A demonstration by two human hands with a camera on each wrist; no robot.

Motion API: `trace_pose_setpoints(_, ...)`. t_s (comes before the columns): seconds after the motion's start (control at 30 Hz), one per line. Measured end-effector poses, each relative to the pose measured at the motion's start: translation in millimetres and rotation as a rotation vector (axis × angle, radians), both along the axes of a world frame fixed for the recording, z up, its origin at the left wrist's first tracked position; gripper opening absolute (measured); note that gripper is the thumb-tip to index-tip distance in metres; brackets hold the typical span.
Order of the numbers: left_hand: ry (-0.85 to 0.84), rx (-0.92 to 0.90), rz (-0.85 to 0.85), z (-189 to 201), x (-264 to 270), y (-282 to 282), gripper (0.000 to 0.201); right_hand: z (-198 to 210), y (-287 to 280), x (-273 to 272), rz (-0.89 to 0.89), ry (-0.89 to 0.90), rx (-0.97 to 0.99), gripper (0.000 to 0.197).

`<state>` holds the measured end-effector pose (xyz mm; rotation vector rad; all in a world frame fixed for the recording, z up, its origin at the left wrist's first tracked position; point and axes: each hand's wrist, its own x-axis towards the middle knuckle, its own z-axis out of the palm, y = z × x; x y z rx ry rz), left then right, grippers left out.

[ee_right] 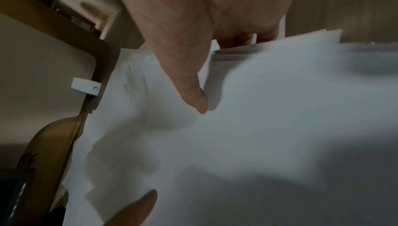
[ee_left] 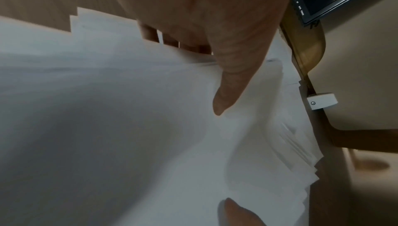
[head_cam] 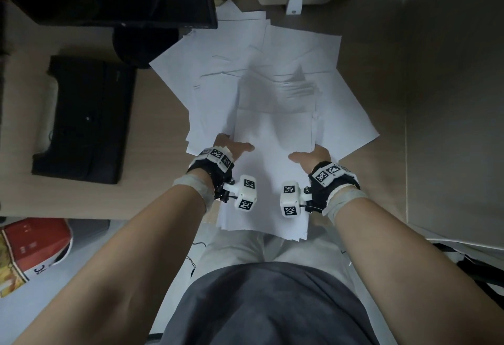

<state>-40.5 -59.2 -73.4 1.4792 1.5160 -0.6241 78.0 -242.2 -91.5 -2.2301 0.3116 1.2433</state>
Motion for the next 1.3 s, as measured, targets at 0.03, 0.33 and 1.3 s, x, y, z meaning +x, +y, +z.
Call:
trace_pose_setpoints(0.03, -0.02, 0.005, 0.03, -1.1, -0.6, -0.7, 0.088, 2.3, 1.5, 0.1, 0.018, -0.004, -0.01, 0.066)
trace_pose_setpoints(0.33, -0.076, 0.031, 0.115, 0.6, -33.6, 29.4, 0.069, 24.9, 47.2, -10.4, 0.26, -0.151, 0.292, 0.035)
trace_pose_setpoints(1.3, -0.028, 0.12, -0.176, -19.4, -15.0, 91.7, 0.065, 8.5, 112.7, -9.0, 0.006, 0.087, -0.122, 0.091)
